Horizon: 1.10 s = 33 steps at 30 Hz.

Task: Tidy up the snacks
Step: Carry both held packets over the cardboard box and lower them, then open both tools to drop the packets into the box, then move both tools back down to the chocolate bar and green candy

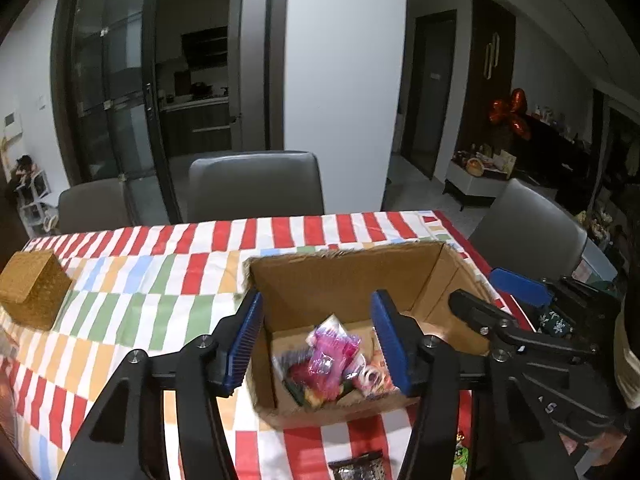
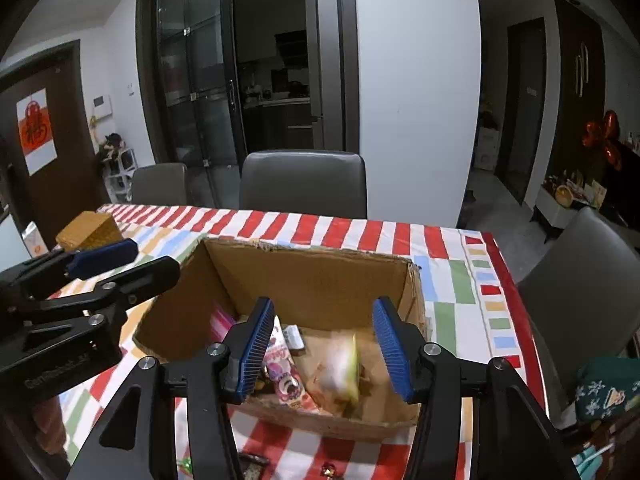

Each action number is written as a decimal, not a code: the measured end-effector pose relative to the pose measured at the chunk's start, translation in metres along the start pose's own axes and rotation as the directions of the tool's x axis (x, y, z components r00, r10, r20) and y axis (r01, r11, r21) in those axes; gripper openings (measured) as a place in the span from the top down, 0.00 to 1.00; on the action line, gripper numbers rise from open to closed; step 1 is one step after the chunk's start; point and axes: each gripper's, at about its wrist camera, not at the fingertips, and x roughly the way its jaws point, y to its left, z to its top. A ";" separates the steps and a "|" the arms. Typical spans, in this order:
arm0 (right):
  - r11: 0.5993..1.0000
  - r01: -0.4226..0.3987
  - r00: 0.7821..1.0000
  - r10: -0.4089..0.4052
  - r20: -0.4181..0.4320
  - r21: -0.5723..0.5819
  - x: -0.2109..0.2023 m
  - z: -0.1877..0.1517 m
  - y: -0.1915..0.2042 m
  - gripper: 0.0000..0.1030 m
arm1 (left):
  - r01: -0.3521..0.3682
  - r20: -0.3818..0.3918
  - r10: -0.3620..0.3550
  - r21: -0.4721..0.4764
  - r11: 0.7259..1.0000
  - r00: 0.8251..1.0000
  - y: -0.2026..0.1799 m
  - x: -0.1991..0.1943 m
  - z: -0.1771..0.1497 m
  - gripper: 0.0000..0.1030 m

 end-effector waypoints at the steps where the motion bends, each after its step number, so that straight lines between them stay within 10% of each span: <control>1: 1.000 -0.001 1.000 0.001 -0.005 0.002 -0.002 -0.002 0.000 0.49 | 0.002 -0.004 -0.002 -0.003 1.000 1.000 0.001 -0.003 -0.003 0.46; 33: 0.999 -0.001 0.997 0.004 -0.082 0.035 -0.094 -0.127 -0.013 0.46 | 0.026 -0.102 -0.021 0.047 0.999 0.995 -0.051 -0.084 -0.140 0.42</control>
